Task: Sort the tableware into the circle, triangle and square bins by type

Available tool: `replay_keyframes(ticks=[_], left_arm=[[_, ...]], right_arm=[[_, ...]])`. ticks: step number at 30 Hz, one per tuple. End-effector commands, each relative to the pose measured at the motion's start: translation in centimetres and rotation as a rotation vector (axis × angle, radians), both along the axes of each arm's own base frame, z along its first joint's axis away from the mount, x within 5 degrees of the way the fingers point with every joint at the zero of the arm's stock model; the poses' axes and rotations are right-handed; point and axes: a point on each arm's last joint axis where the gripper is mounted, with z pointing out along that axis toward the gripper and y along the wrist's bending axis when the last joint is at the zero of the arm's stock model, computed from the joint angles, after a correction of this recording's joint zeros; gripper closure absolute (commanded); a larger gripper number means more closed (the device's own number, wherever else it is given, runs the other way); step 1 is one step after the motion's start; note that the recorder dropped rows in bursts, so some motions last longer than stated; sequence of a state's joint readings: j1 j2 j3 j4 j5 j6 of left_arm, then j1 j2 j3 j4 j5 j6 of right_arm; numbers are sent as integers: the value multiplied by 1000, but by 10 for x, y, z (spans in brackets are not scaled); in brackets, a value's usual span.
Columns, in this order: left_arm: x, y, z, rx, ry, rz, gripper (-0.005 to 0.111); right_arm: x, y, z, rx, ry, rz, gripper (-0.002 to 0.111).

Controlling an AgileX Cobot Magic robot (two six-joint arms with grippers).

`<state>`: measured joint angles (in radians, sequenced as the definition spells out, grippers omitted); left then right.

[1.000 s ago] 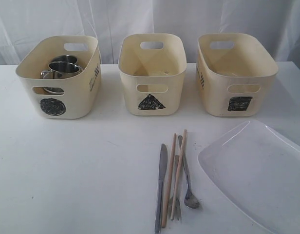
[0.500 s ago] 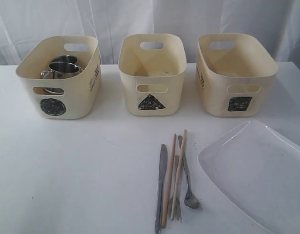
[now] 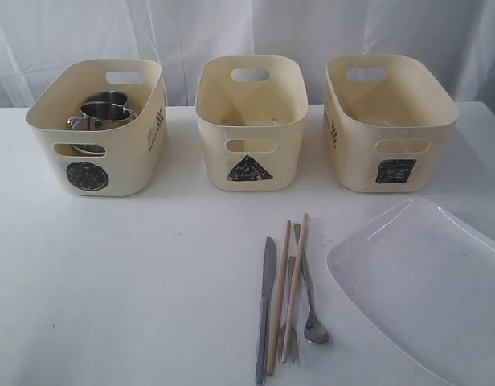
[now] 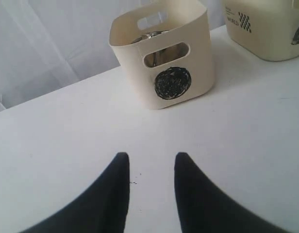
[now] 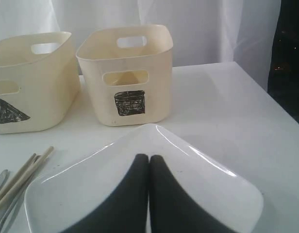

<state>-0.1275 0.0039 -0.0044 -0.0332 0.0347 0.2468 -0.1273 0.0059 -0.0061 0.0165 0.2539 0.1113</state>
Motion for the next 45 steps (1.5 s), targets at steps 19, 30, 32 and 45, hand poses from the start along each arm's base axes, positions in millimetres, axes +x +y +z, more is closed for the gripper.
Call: replay_keyframes(ticks=[19,30,32,45], left_arm=[[-5,-1,-18,43,183,-30,70],[-5,0,-18,39,186,-1,70],[-4,1,-18,38,186,17,70],[-4,8,-18,25,188,152,70]], right_arm=[[0,0,-1,-11,-7,7,108],[0,0,-1,-11,-7,7,108],[0,0,-1,-11,-7,7,108],[0,0,-1,-11,-7,7,108]])
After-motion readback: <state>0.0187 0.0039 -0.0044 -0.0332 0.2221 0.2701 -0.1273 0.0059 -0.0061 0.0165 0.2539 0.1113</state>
